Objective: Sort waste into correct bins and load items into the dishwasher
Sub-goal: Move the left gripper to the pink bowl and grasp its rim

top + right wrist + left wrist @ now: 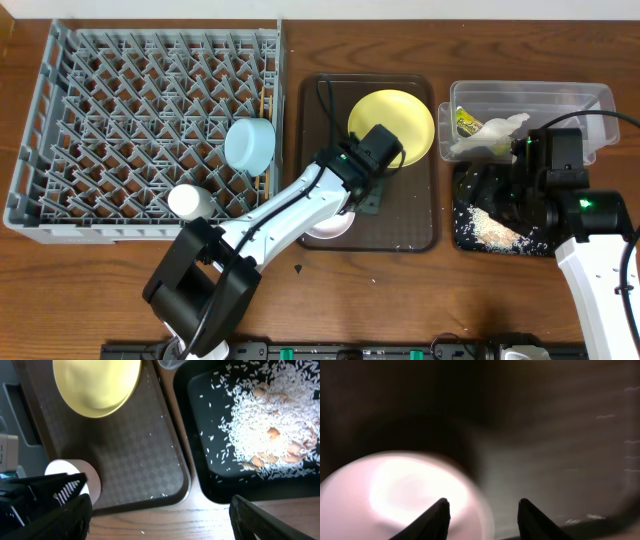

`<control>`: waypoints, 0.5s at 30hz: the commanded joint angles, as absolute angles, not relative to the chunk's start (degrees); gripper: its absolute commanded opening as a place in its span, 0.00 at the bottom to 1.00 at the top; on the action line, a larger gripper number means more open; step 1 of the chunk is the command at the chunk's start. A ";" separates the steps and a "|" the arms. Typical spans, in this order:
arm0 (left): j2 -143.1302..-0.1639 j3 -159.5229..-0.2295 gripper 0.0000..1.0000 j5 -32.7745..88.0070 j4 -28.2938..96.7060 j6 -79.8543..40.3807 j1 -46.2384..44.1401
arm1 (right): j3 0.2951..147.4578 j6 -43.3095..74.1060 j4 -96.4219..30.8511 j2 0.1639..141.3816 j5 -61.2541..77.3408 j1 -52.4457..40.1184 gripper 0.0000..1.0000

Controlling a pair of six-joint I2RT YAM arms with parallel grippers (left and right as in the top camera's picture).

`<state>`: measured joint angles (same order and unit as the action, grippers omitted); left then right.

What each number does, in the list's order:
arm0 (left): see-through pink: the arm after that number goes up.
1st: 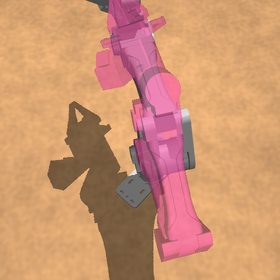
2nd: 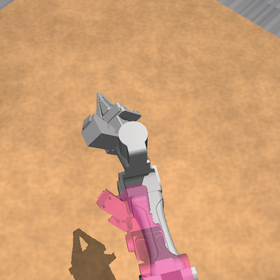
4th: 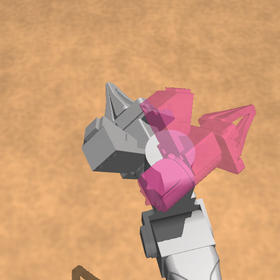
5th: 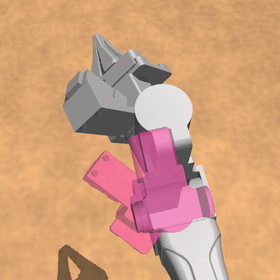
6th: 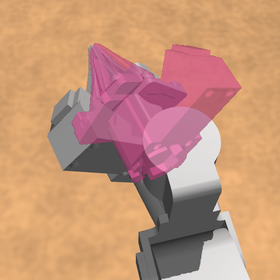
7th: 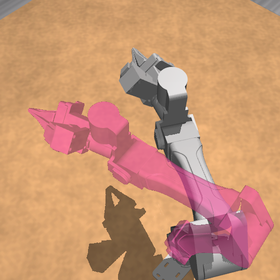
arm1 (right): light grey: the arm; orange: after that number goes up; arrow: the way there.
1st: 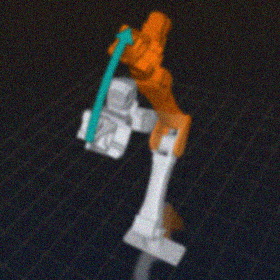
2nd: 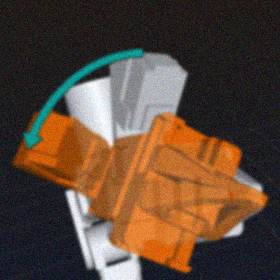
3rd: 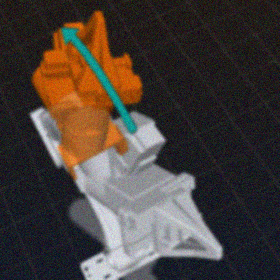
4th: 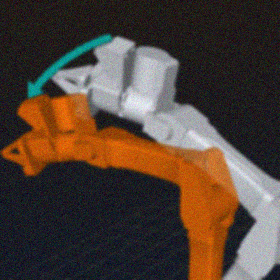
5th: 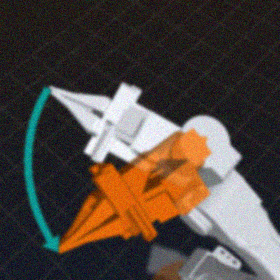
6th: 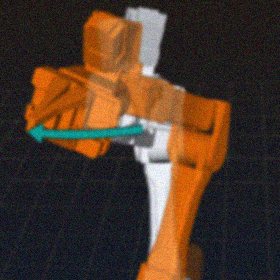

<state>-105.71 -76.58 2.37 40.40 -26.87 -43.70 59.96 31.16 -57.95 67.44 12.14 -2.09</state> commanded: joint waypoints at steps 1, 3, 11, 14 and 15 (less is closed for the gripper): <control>-106.52 -76.60 0.45 12.10 37.01 -23.92 -45.41 | 60.64 30.63 -57.52 67.40 12.27 -1.67 0.86; -106.48 -76.71 0.45 12.12 36.38 -22.37 -46.30 | 60.64 30.63 -57.41 67.40 12.27 -1.67 0.86; -101.47 -79.85 0.45 -10.76 50.76 -27.81 -43.90 | 60.64 30.63 -57.47 67.40 12.29 -1.67 0.86; -100.90 -79.72 0.41 -14.66 53.71 -29.02 -41.65 | 60.64 30.65 -57.45 67.40 12.29 -1.67 0.86; -101.19 -79.26 0.41 -14.61 53.76 -29.02 -40.93 | 60.64 30.63 -57.49 67.40 12.29 -1.67 0.86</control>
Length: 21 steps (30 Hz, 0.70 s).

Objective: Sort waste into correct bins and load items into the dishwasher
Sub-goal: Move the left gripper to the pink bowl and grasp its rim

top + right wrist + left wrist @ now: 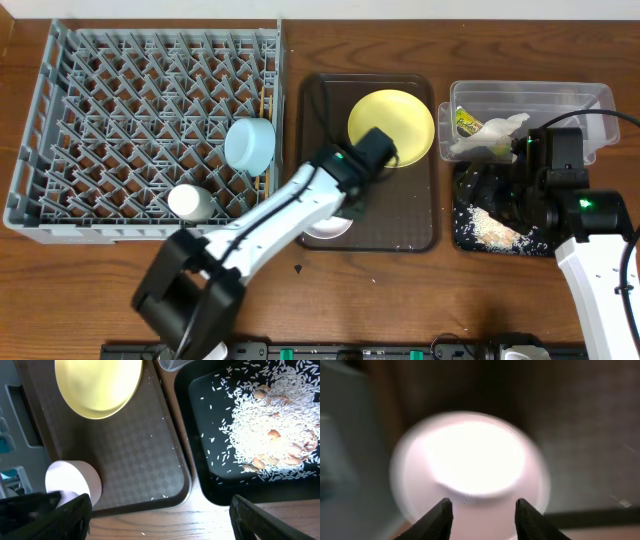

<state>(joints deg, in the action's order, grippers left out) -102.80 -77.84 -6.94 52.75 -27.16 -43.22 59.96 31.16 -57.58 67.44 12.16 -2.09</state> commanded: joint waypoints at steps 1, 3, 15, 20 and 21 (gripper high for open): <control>-101.47 -78.54 0.41 -14.61 53.60 -29.02 -40.34 | 60.64 30.63 -57.49 67.40 12.29 -1.67 0.86; -102.54 -76.75 0.41 -14.81 52.95 -28.60 -39.22 | 60.64 30.63 -57.49 67.40 12.29 -1.67 0.86; -109.36 -74.41 0.40 -8.75 50.35 -28.56 -35.55 | 60.64 30.63 -57.60 67.40 12.29 -1.69 0.86; -109.67 -74.37 0.32 3.84 47.07 -25.67 -35.99 | 60.64 30.63 -57.65 67.40 12.29 -1.67 0.86; -109.67 -74.37 0.31 6.17 46.17 -24.58 -36.07 | 60.64 30.63 -57.63 67.40 12.29 -1.67 0.86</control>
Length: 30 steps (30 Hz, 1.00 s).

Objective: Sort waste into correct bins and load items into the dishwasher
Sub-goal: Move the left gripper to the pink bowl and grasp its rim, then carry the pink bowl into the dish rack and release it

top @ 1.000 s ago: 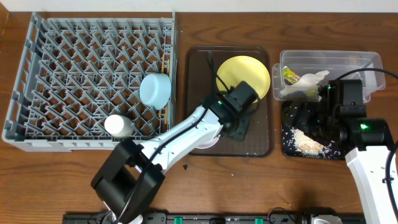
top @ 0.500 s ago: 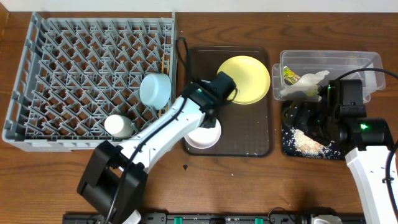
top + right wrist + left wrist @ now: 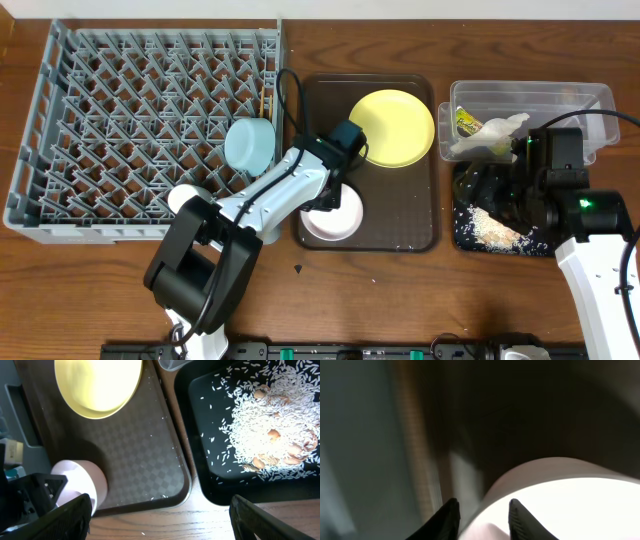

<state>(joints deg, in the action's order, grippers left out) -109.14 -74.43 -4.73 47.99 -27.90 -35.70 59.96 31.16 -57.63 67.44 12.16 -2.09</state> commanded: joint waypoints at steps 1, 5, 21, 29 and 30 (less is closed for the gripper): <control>-109.67 -74.37 0.31 7.88 45.47 -23.88 -36.07 | 60.64 30.63 -57.63 67.40 12.29 -1.67 0.86; -109.67 -74.37 0.31 8.95 44.23 -23.24 -36.07 | 60.64 30.63 -57.65 67.40 12.29 -1.67 0.86; -109.65 -70.48 0.08 4.91 42.72 -22.52 -35.79 | 60.64 30.63 -57.54 67.40 12.29 -1.67 0.86; -101.91 -74.85 0.07 -1.50 46.11 -22.55 -33.41 | 60.64 30.63 -57.63 67.40 12.29 -1.67 0.86; -99.79 -75.40 0.08 -5.28 47.20 -22.55 -32.69 | 60.64 30.63 -57.60 67.40 12.27 -1.67 0.86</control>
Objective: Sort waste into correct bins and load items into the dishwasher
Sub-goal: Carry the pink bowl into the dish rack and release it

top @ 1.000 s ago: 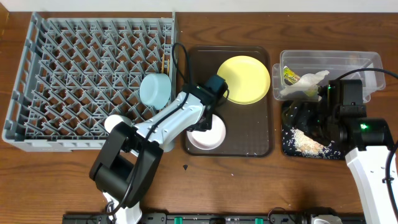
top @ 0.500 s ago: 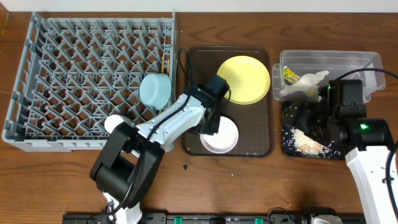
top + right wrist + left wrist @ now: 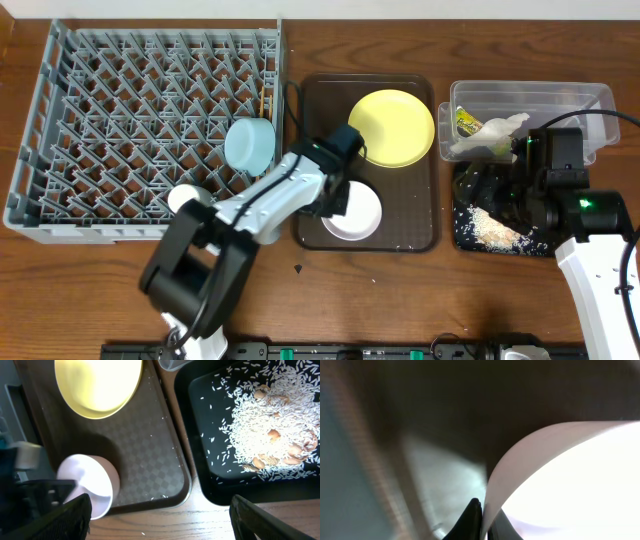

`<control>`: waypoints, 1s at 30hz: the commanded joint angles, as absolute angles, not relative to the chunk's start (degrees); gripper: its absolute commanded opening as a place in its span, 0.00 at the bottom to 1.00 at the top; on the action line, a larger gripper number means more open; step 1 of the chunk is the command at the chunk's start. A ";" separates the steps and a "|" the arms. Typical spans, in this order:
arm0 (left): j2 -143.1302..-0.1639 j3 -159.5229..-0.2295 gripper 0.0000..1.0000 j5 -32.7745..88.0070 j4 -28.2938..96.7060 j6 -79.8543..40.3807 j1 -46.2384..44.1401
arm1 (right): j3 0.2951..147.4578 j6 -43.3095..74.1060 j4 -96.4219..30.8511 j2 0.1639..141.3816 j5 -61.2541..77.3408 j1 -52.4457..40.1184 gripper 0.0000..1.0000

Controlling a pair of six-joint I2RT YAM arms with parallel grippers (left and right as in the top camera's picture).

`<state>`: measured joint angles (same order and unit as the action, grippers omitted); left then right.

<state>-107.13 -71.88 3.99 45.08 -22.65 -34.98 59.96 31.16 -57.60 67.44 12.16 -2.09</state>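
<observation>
A white bowl (image 3: 357, 214) sits at the front of the brown tray (image 3: 412, 236). My left gripper (image 3: 334, 198) is at the bowl's left side, shut on its rim. In the left wrist view the two black fingertips (image 3: 476, 519) pinch the thin white wall of the bowl (image 3: 560, 475). A yellow plate (image 3: 392, 127) lies at the back of the tray. My right gripper (image 3: 157, 527) stands open and empty over the gap between the tray and the black rice tray (image 3: 200, 475). The right wrist view also shows the bowl (image 3: 90, 485) and plate (image 3: 97, 382).
The grey dish rack (image 3: 60, 200) on the left holds a light blue cup (image 3: 249, 144) and a white cup (image 3: 187, 200). A black tray with rice and scraps (image 3: 488, 230) is at the right, with a clear bin (image 3: 560, 98) of wrappers behind it.
The left fingers stood open astride the bowl's left rim; now they are shut on it. The bowl lies slightly further right on the tray. The right arm is unchanged.
My left gripper was open low over the tray beside the white bowl, then right above the bowl. Then it was at the bowl's left edge with a finger on each side of the rim. Now it pinches that rim. The right arm stayed still.
</observation>
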 commanded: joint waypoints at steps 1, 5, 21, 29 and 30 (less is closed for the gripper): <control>-97.62 -75.72 0.08 -9.34 47.97 -22.55 -32.03 | 60.64 30.63 -57.58 67.40 12.27 -1.67 0.86; -88.84 -75.75 0.07 -30.09 49.04 -22.55 -29.23 | 60.64 30.63 -57.19 67.40 12.27 -1.67 0.87; -96.49 -75.13 0.07 -73.56 33.08 -4.25 -13.47 | 60.64 30.61 -56.55 67.40 12.25 -1.67 0.87; -103.77 -75.13 0.07 -77.01 31.00 -4.25 -9.19 | 60.64 30.61 -56.36 67.40 12.25 -1.67 0.88; -104.42 -75.13 0.07 -77.01 30.52 -4.25 -8.75 | 60.64 30.61 -56.36 67.40 12.25 -1.67 0.88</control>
<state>-102.74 -75.33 -73.67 31.68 -5.08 -10.04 59.96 31.18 -56.47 67.44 12.16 -2.09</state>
